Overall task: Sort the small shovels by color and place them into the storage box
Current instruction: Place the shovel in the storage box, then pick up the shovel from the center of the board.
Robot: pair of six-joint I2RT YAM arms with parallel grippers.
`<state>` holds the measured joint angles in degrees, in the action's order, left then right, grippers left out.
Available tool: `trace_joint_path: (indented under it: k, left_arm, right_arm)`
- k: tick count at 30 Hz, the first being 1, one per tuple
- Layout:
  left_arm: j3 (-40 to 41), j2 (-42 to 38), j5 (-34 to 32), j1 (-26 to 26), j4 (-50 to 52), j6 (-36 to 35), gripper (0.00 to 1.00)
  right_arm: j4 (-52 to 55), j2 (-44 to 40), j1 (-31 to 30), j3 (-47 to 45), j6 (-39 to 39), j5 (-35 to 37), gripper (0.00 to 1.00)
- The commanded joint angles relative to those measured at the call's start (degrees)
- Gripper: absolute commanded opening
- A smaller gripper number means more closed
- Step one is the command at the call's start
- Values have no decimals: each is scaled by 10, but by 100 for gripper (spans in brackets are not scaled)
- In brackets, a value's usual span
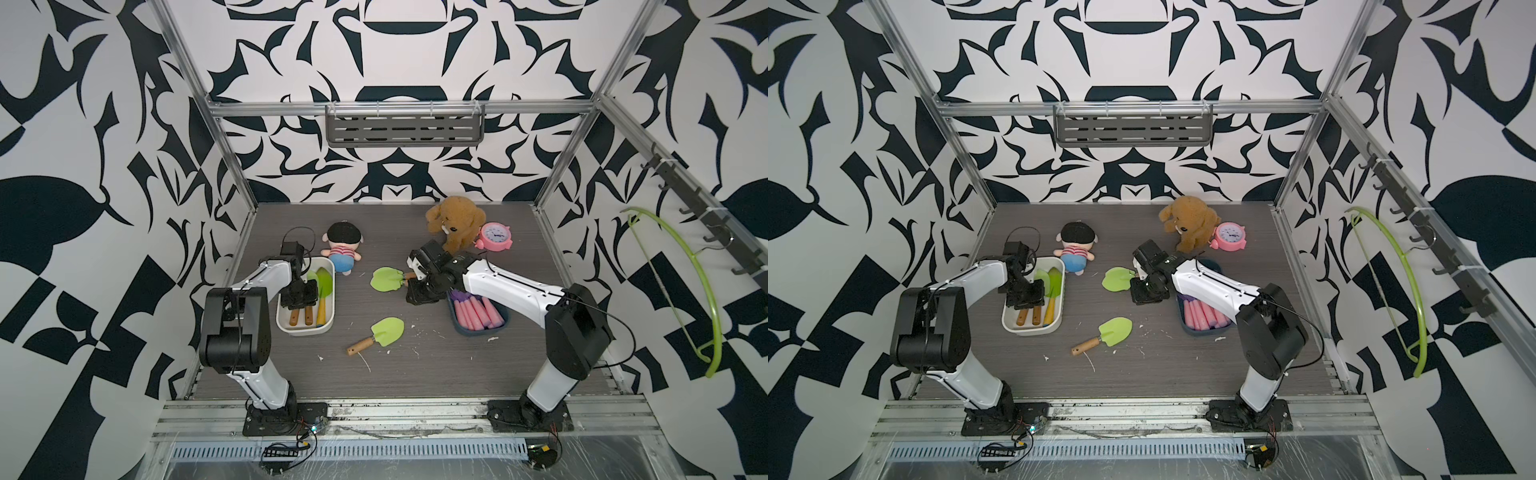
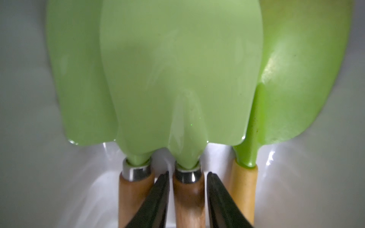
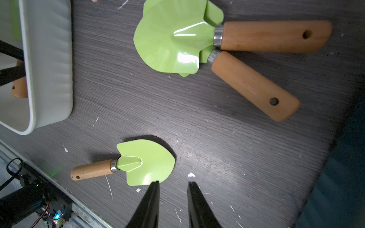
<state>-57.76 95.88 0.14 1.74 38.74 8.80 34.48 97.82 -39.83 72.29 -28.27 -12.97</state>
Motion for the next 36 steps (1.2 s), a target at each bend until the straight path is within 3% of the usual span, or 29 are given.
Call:
trace_joint_path:
  k: [1, 8, 16, 20, 27, 32, 36]
  left_arm:
    - [-5, -36, 7, 0, 7, -11, 44]
    - [2, -130, 128, 0, 11, -108, 61]
    - [11, -175, 254, 20, 45, -222, 63]
    - [-4, -167, 233, 111, 113, -315, 63]
    - [16, -156, 199, 260, 162, -395, 65]
    - [32, -124, 140, 334, 142, -401, 65]
    - [40, -100, 106, 361, 118, -389, 65]
  right_arm:
    - [10, -7, -2, 31, 14, 0, 30]
    - [27, -24, -1, 34, -1, -11, 30]
    - [34, -44, 1, 3, -77, -30, 30]
    - [12, -55, 9, -31, -129, -66, 30]
    - [-40, -80, 11, -95, -193, -80, 30]
    - [-47, -91, 13, -106, -201, -71, 30]
    - [-47, -94, 14, -109, -203, -63, 30]
